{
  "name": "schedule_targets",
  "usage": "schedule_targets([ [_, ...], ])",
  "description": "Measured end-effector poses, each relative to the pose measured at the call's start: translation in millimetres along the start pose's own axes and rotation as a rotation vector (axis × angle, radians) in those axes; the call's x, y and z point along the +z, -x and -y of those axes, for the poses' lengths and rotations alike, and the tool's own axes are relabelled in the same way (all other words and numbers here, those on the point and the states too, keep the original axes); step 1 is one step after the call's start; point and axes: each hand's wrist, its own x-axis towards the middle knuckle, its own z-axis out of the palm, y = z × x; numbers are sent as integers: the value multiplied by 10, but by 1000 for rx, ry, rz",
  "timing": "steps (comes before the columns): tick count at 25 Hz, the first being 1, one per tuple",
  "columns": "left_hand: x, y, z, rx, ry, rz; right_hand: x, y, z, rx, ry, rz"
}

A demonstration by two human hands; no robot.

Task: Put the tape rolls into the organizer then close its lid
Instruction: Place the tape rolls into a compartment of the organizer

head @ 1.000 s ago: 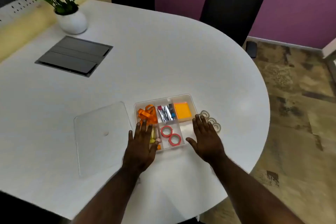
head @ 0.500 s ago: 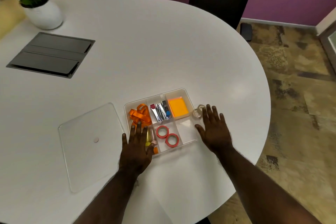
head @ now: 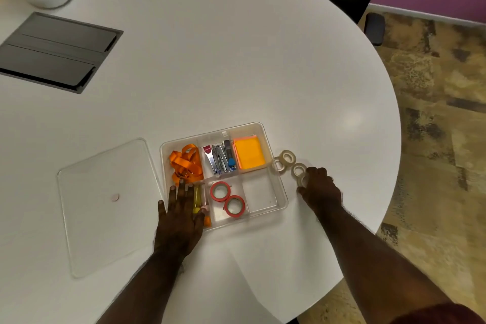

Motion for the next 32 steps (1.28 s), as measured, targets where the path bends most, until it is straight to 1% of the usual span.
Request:
schedule_targets([
  [4,40,3,-14,-21,2,-2,-22,7,-20,-9,-44,-31],
  [7,61,-4,5,-24,5,1,-104,7,-12,-25,-136,-78],
  [9,61,-4,-5,-23,-1,9,-173,16,66,-133,-211,-129],
  [12,60,7,-27,-27,-9,22,-290,74,345,-358,-360,-183],
  [13,62,11,-32,-28,-8,24,-312,117,470,-442,-373,-186],
  [15,64,20,-41,-25,2,28,-257,228,711,-603,-296,-164],
  [16,66,24,-44,-19,6,30,-194,284,814,-643,-227,-126],
  [17,68,26,-42,-14,6,31,-125,325,900,-635,-155,-75],
  [19,72,24,-28,-15,4,32,6,329,1020,-535,-32,17],
  [22,113,9,-8,-19,0,18,87,248,1130,-421,21,71],
  [25,168,-16,22,-34,-5,7,189,200,1227,-374,-12,69],
  [29,183,-22,29,-36,-11,16,302,221,1220,-314,-195,66],
  [31,174,-11,31,-28,-11,8,285,209,1177,-316,-243,30],
  [32,171,-5,28,-24,-6,7,251,201,1157,-345,-235,-16],
])
